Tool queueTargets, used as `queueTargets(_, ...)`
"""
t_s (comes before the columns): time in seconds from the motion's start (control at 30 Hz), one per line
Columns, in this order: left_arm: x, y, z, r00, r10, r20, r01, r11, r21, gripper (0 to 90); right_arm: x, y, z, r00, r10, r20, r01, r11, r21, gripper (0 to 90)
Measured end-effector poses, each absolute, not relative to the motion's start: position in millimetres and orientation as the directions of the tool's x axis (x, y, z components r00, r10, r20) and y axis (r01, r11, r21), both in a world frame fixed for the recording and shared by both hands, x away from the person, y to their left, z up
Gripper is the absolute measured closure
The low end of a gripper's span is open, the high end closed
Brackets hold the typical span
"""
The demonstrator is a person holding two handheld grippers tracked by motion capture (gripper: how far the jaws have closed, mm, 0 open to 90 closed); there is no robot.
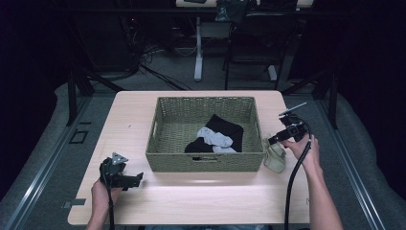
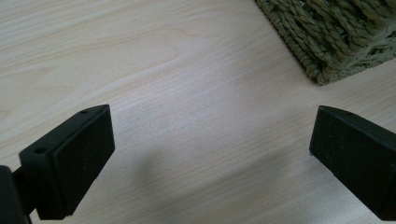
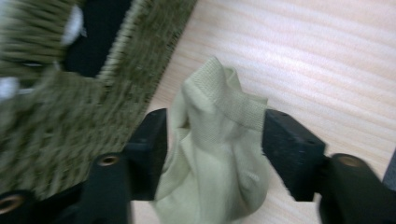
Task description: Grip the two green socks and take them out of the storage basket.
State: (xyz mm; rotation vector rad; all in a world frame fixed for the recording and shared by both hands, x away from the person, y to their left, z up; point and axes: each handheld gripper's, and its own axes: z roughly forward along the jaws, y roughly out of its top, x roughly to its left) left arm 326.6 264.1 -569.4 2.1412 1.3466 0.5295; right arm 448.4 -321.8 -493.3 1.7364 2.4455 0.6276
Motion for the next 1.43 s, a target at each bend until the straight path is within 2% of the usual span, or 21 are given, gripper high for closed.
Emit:
queueTargets(0.03,327,264,-569,0.42,0.907,0.038,0.69,-0.347,0.636,0.1,448,-322,-493,-0.356,0.919,0.17,0.887,0.275,0.37,35.5)
queueTargets(0.07,327,264,-570,0.419,0.907,0.039,0.688,-0.345,0.638,0.1,443,-322,-487,-0.362,0.916,0.17,0.881,0.277,0.384,30.1)
queueTargets(0.17,327,264,-570,0.418,0.908,0.038,0.69,-0.344,0.637,0.1,436,-322,-481,-0.381,0.908,0.171,0.87,0.291,0.398,24.9)
queueTargets(0.2,327,264,-570,0.42,0.907,0.039,0.688,-0.346,0.637,0.1,428,-322,-474,-0.379,0.909,0.172,0.863,0.28,0.421,19.1)
queueTargets(0.3,327,264,-569,0.421,0.906,0.039,0.689,-0.347,0.636,0.1,414,-324,-464,-0.388,0.908,0.156,0.845,0.283,0.453,14.4)
queueTargets(0.47,327,264,-569,0.422,0.906,0.038,0.689,-0.347,0.636,0.1,390,-326,-453,-0.417,0.899,0.132,0.81,0.301,0.504,10.3)
queueTargets(0.73,327,264,-569,0.421,0.906,0.037,0.689,-0.346,0.636,0.1,358,-329,-452,-0.435,0.895,0.099,0.774,0.316,0.548,10.6)
queueTargets(1.03,327,264,-570,0.417,0.908,0.04,0.69,-0.345,0.637,0.1,328,-326,-477,-0.429,0.899,0.087,0.766,0.311,0.563,5.4)
queueTargets(1.27,327,263,-569,0.416,0.909,0.039,0.687,-0.342,0.64,0.1,322,-328,-496,-0.43,0.899,0.084,0.779,0.322,0.538,4.4)
queueTargets(1.43,327,262,-569,0.422,0.906,0.04,0.687,-0.348,0.639,0.1,322,-331,-506,-0.435,0.898,0.069,0.788,0.342,0.512,0.0)
